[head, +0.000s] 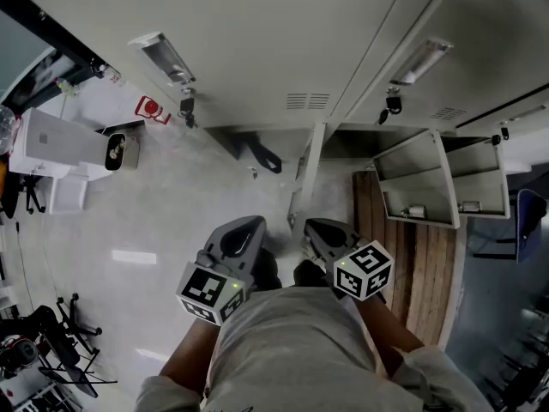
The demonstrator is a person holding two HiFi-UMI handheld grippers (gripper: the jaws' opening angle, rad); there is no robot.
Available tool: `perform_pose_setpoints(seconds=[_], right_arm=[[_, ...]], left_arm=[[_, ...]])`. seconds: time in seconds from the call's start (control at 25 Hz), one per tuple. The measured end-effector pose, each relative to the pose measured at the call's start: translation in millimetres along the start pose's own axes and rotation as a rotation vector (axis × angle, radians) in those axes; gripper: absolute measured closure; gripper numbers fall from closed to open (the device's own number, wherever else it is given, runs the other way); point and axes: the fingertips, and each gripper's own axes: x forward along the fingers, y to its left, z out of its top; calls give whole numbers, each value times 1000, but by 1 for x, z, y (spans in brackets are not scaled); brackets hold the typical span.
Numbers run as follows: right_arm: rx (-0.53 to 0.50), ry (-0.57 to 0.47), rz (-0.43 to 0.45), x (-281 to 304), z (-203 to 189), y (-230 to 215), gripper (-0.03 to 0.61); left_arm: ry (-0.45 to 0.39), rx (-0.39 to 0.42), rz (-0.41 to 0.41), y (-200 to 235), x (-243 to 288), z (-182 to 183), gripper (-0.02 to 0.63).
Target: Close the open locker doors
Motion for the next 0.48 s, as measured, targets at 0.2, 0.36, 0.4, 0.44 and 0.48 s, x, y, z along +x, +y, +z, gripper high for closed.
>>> perform_pose_setpoints(seconds=[0.2, 0.36, 0.4, 0.44, 0.48], right_arm=[[-23, 17, 26, 20, 5, 12, 554], [-30, 21, 29, 29, 10, 13, 554], [-30, 22, 29, 32, 11, 14, 554], [-31, 22, 30, 35, 13, 15, 554], [-33, 23, 31, 38, 14, 16, 554]], left_arm=[[-7, -18, 16, 18, -8, -1, 598], [-14, -25, 19, 27, -9, -1, 598], [-15, -24, 19, 30, -9, -1, 598], [-17, -23, 20, 33, -9, 0, 598], [-19, -22, 20, 37, -10, 2, 598]])
